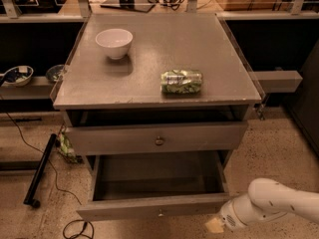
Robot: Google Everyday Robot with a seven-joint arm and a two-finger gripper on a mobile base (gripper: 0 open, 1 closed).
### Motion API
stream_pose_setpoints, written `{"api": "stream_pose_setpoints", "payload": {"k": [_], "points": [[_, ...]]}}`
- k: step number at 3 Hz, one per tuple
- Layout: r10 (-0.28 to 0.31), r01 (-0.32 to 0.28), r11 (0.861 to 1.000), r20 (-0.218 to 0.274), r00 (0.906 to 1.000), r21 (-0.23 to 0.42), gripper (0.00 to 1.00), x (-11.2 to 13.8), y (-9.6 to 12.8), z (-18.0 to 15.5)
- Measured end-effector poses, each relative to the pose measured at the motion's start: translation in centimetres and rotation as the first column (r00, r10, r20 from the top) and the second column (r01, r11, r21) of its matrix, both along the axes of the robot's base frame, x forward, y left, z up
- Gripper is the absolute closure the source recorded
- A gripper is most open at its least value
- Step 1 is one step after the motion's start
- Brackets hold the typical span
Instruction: Close middle drawer
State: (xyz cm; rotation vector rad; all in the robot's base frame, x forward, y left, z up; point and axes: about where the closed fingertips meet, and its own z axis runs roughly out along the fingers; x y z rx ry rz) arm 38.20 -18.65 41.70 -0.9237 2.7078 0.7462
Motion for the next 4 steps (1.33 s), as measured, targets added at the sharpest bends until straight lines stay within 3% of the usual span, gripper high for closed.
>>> {"api": "stream_pose_setpoints", "payload": {"k": [1, 4], "points": [[-0.020, 0.020, 1.000, 0.034, 0.9992, -0.005, 1.00, 3.3, 1.9, -0.9], [-0.071, 0.071, 0.997, 0.044, 0.9965, 0.003, 1.00, 4.8, 3.0, -2.0]]}}
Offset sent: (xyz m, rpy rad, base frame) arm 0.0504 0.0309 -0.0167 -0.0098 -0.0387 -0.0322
